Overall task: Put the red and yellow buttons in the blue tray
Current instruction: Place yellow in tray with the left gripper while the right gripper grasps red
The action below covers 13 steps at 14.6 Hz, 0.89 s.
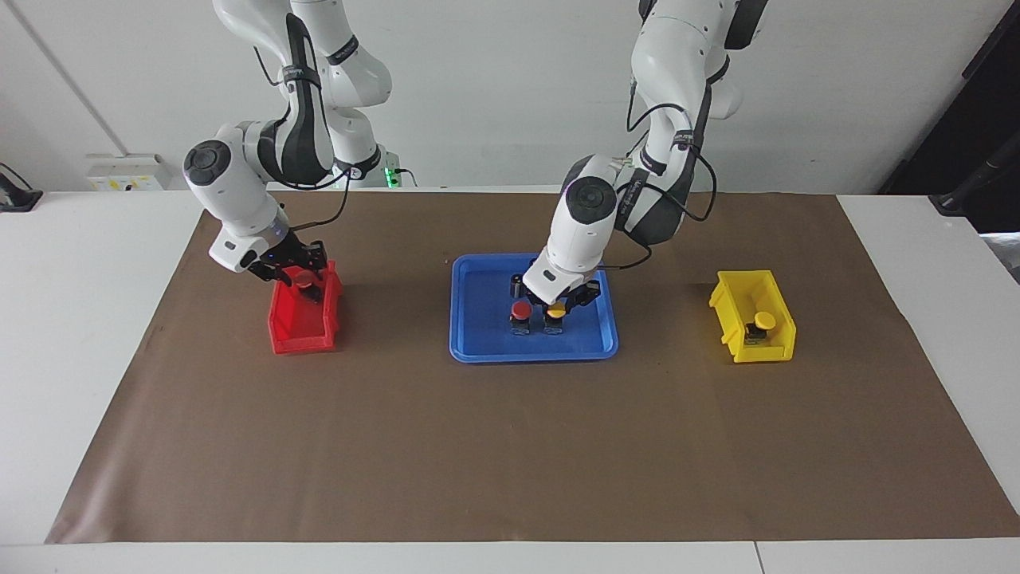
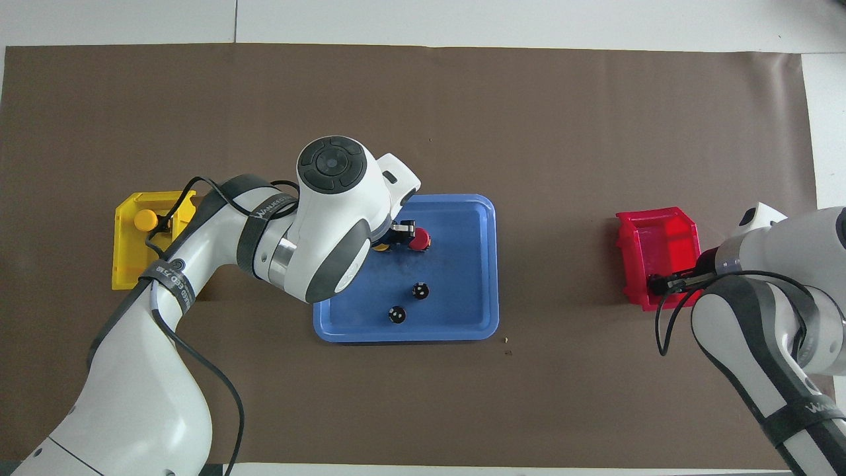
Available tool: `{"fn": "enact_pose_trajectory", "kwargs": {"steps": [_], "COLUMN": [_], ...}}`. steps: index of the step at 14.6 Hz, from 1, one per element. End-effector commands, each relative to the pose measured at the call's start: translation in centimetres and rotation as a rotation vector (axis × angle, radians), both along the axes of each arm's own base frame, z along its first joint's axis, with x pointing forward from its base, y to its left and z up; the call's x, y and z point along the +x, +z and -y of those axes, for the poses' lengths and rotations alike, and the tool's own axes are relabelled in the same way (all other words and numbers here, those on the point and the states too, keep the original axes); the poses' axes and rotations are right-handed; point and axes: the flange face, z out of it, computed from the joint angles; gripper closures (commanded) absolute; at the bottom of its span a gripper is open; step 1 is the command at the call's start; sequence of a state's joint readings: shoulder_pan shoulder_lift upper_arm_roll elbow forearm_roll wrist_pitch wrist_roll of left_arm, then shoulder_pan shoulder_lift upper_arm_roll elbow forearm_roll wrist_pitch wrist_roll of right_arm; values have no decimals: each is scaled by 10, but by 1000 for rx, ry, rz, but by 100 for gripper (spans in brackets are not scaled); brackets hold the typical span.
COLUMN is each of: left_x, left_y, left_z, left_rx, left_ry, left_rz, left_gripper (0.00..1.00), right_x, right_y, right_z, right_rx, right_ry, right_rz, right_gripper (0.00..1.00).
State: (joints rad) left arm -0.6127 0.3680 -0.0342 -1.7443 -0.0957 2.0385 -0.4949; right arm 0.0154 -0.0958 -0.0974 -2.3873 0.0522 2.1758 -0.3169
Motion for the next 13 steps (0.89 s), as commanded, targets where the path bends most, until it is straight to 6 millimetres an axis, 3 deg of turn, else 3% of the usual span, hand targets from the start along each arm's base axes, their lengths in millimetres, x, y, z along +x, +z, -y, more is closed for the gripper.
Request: {"fn": "enact_pose_trajectory", "kwargs": {"steps": [1, 3, 5, 7, 9, 10, 13], "left_x": [3, 1, 13, 20, 38, 45, 67], "left_y": [10, 43, 100, 142, 147, 151, 139], "left_z": [-6, -12, -41, -66, -124, -166, -276], "left_rx": [-1, -11, -2, 21, 61, 61, 53], "left_ry": [14, 20, 51, 77, 138, 126, 98], "left_rz": [-11, -13, -41, -80, -95, -90, -56], "left_gripper": [33, 33, 33, 33, 32, 32, 30], "right_x": [-11, -11, -11, -11, -9, -3, 35], "right_y": [-2, -3, -3, -3, -2, 5, 41], "right_z": [11, 12, 12, 11, 9, 7, 4], "right_rx": [6, 6, 6, 6, 6, 4, 6], "right_ry": [41, 41, 41, 41, 41, 48, 61], "right_rz": [22, 22, 20, 19, 17, 24, -14], "right_gripper": [38, 45, 56, 65, 72, 72, 72]}}
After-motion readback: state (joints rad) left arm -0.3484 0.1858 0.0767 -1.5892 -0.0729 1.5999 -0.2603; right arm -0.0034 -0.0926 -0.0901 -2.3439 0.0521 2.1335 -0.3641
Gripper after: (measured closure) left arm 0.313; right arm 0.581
